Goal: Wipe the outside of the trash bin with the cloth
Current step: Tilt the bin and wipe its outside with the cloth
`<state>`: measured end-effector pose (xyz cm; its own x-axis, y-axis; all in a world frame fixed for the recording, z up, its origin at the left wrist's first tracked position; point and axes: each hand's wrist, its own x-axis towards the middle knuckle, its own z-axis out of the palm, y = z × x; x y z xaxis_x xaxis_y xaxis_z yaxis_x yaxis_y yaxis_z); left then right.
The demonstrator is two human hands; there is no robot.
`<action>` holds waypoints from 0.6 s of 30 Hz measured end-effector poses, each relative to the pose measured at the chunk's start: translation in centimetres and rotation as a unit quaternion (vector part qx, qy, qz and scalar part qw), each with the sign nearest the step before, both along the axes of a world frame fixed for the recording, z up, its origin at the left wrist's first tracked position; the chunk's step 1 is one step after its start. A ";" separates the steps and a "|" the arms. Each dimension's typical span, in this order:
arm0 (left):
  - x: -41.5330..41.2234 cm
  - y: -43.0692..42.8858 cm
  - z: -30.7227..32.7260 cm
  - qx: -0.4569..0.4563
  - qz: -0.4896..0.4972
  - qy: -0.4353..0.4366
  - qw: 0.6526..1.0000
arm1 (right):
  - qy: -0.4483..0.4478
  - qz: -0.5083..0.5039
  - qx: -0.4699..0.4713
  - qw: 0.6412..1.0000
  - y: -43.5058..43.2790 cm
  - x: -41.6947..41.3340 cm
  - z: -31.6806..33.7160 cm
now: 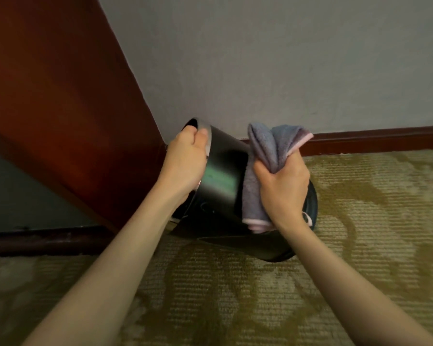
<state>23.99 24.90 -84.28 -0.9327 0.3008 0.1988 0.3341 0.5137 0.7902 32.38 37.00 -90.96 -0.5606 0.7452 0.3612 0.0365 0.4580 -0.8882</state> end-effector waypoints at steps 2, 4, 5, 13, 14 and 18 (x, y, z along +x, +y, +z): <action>0.0 -0.3 0.0 0.002 0.001 -0.005 1.000 | -0.022 -0.014 -0.020 0.999 1.8 0.4 -1.2; 0.1 -0.5 0.1 0.004 0.002 -0.010 1.000 | -0.056 -0.033 -0.038 0.997 3.6 0.8 -2.3; 0.2 -0.5 0.1 0.004 0.002 -0.009 1.000 | -0.076 -0.047 -0.044 0.995 4.4 1.1 -2.8; 1.9 -1.2 -0.3 -0.022 -0.006 0.012 1.000 | -0.162 -0.121 -0.119 0.972 5.2 1.5 -2.1; 2.0 -1.3 -0.4 -0.021 -0.006 0.014 1.000 | -0.152 -0.114 -0.118 0.975 4.5 1.2 -1.5; 2.5 -1.8 -0.8 -0.028 0.000 0.031 0.999 | -0.124 -0.024 -0.072 0.989 1.2 -0.7 1.7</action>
